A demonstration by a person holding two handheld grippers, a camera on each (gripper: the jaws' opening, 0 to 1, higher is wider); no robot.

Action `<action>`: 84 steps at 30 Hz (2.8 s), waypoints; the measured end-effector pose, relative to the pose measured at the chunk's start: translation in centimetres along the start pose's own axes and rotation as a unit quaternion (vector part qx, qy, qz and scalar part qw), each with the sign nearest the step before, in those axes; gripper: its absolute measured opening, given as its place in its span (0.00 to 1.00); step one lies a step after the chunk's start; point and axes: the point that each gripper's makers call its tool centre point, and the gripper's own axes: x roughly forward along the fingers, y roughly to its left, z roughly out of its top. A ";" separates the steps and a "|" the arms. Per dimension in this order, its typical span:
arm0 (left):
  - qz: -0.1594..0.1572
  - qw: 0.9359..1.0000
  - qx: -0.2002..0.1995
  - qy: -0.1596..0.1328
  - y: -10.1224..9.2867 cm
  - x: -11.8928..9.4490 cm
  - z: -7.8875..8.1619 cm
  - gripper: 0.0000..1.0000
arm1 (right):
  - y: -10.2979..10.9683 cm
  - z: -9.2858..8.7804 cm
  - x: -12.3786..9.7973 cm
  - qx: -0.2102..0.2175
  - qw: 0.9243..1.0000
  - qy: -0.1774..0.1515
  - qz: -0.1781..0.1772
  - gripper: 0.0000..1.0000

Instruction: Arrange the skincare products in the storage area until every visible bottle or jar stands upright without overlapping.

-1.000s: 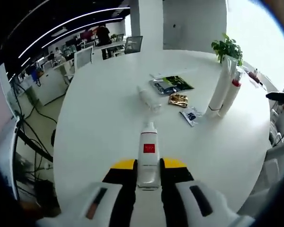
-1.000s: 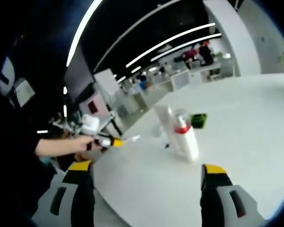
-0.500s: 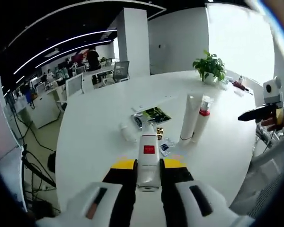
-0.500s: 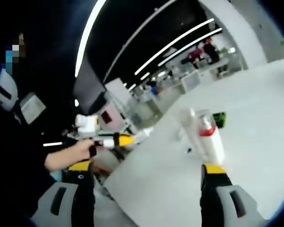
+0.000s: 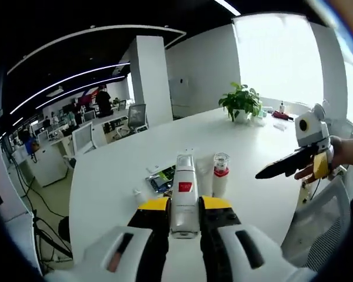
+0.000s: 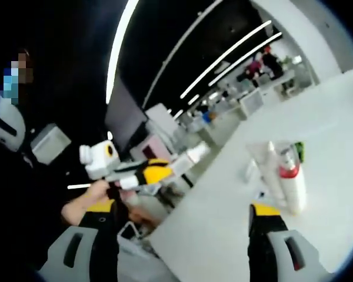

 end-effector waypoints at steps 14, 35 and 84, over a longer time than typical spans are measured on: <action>-0.037 0.996 0.030 -0.074 -3.8 -2.0 4.3 0.23 | 3.7 3.3 3.8 0.117 0.988 -0.073 0.074 0.65; -0.042 0.987 0.125 -0.096 -6.9 -2.7 6.0 0.23 | 3.0 6.9 5.0 0.243 0.954 -0.163 0.069 0.18; -0.327 0.938 0.021 -0.117 -12.5 -5.7 6.8 0.28 | 14.5 5.8 1.0 -0.322 0.908 0.068 0.259 0.15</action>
